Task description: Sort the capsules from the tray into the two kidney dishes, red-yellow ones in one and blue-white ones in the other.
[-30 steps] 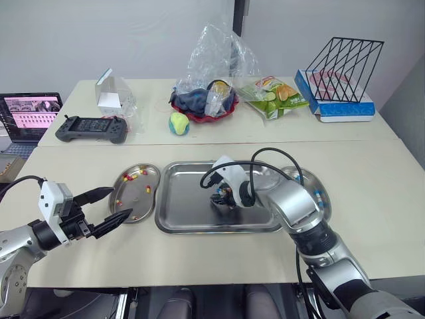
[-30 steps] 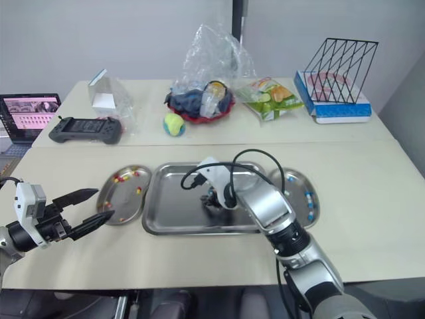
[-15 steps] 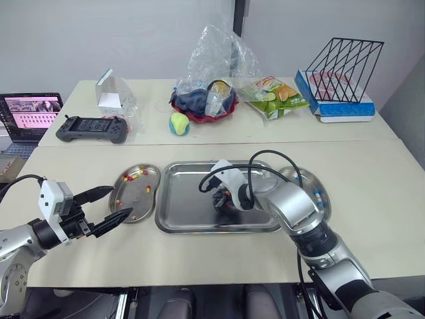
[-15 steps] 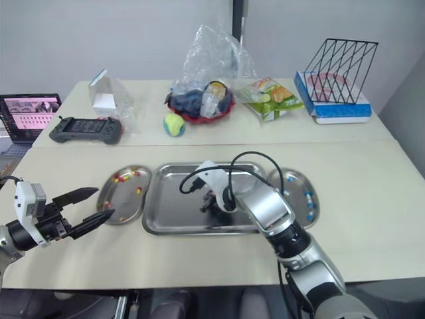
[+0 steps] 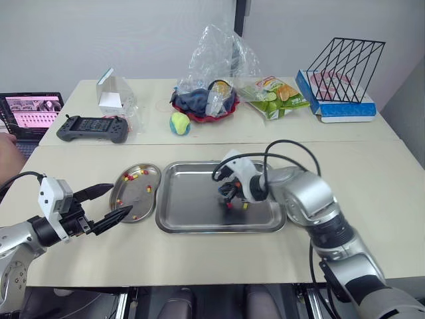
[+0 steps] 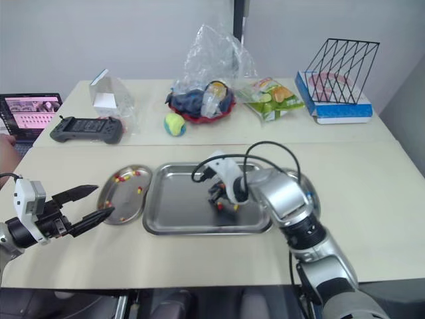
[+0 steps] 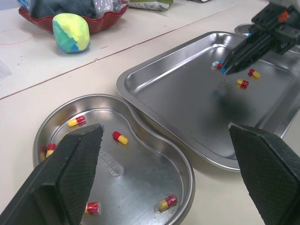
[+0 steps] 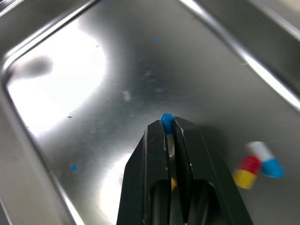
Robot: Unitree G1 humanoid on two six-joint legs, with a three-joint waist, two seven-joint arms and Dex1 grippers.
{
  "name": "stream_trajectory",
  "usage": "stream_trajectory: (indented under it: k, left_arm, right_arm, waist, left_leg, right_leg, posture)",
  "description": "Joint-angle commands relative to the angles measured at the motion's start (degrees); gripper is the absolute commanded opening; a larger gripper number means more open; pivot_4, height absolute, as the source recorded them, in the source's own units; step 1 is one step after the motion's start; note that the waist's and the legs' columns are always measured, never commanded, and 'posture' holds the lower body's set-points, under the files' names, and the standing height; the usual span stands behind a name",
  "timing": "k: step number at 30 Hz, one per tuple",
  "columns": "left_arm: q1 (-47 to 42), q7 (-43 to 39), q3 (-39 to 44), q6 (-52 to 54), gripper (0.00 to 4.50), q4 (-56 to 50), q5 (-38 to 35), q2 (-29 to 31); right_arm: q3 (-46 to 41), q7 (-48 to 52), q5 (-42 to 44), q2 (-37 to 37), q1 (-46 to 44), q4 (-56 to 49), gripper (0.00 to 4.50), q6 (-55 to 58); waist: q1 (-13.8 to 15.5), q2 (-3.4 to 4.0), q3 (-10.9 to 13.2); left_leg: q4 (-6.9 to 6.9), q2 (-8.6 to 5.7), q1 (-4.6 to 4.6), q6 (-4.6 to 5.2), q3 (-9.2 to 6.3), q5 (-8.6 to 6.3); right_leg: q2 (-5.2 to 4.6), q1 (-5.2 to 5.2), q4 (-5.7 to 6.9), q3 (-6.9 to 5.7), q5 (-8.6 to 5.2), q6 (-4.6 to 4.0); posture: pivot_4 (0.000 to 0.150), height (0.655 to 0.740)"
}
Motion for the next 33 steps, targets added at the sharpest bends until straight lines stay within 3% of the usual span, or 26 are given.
stream_trajectory:
  k: [1, 6, 11, 19, 20, 27, 31, 33]
  left_arm:
    - [-3.0, -0.9, -1.5, 0.2, 4.5, 1.4, -0.2, 0.9]
    - [-5.0, -2.3, -3.4, -0.2, 4.5, 3.2, 0.2, 1.3]
    - [-7.2, -3.2, -4.5, -0.7, 4.5, 5.6, 0.7, 1.8]
    - [-8.9, -4.3, -5.6, -1.0, 4.5, 7.3, 1.3, 1.8]
    - [-9.1, -4.5, -5.6, -1.0, 4.5, 7.5, 1.4, 1.8]
    - [-10.0, -5.4, -5.4, -0.9, 4.5, 8.4, 1.9, 2.1]
    - [-11.2, -5.4, -3.8, -1.6, 4.5, 10.9, 2.3, 2.8]
    - [-11.6, -5.0, -2.6, -2.6, 4.5, 12.5, 2.7, 3.0]
  right_arm:
    - [-5.4, 10.2, 1.1, -13.4, -3.5, 5.5, 0.06, -6.9]
    - [-7.2, 13.8, -0.5, -22.2, -3.9, 12.6, 0.06, -12.3]
    - [-7.5, 17.8, -0.9, -29.0, 0.6, 13.0, 0.06, -14.7]
    - [-7.1, 19.8, -0.8, -31.4, 7.7, 8.4, 0.06, -15.5]
    - [-7.3, 19.6, -0.8, -31.4, 8.0, 8.3, 0.76, -15.1]
    - [-8.4, 18.9, -1.8, -31.7, 7.9, 10.0, 3.08, -16.2]
    - [-14.8, 17.7, -2.1, -32.7, 6.0, 18.9, 4.44, -23.0]
    - [-20.6, 12.3, -2.4, -30.4, 5.4, 25.0, 4.49, -31.2]
  waist:
    - [0.9, 0.03, 0.0]
    - [-0.2, -0.02, 0.0]
    - [-0.4, -0.01, 0.0]
    - [-0.1, -0.01, 0.0]
    - [-0.1, -0.01, 0.0]
    - [-0.1, -0.01, 0.0]
    - [0.0, -0.01, 0.0]
    - [0.0, -0.01, 0.0]
  left_leg:
    - [0.06, -0.08, -0.1, 0.04, -0.02, -0.02]
    - [0.1, 0.13, -0.1, 0.12, 0.07, -0.07]
    - [0.11, 0.19, -0.23, 0.11, 0.2, -0.07]
    - [0.14, 0.24, -0.21, 0.16, 0.3, -0.09]
    - [0.16, 0.24, -0.21, 0.16, 0.31, -0.09]
    - [0.22, 0.24, -0.23, 0.15, 0.31, -0.09]
    - [0.23, 0.23, -0.25, 0.15, 0.32, -0.09]
    - [0.25, 0.22, -0.26, 0.14, 0.34, -0.08]
  right_leg:
    - [-0.08, 0.02, -0.05, -0.09, 0.01, 0.01]
    - [0.07, 0.01, -0.1, -0.1, 0.03, 0.05]
    - [0.1, -0.07, -0.1, -0.08, 0.03, 0.04]
    - [0.1, -0.07, -0.11, -0.04, 0.05, 0.01]
    - [0.1, -0.06, -0.11, -0.04, 0.05, 0.01]
    - [0.1, -0.06, -0.11, -0.05, 0.06, 0.0]
    - [0.1, -0.06, -0.11, -0.05, 0.07, 0.0]
    - [0.09, -0.06, -0.11, -0.04, 0.07, 0.0]
  posture:
    - [0.15, 0.74]
    - [0.15, 0.74]
    - [0.15, 0.74]
    - [0.15, 0.74]
    - [0.15, 0.74]
    - [0.15, 0.74]
    - [0.15, 0.74]
    - [0.15, 0.74]
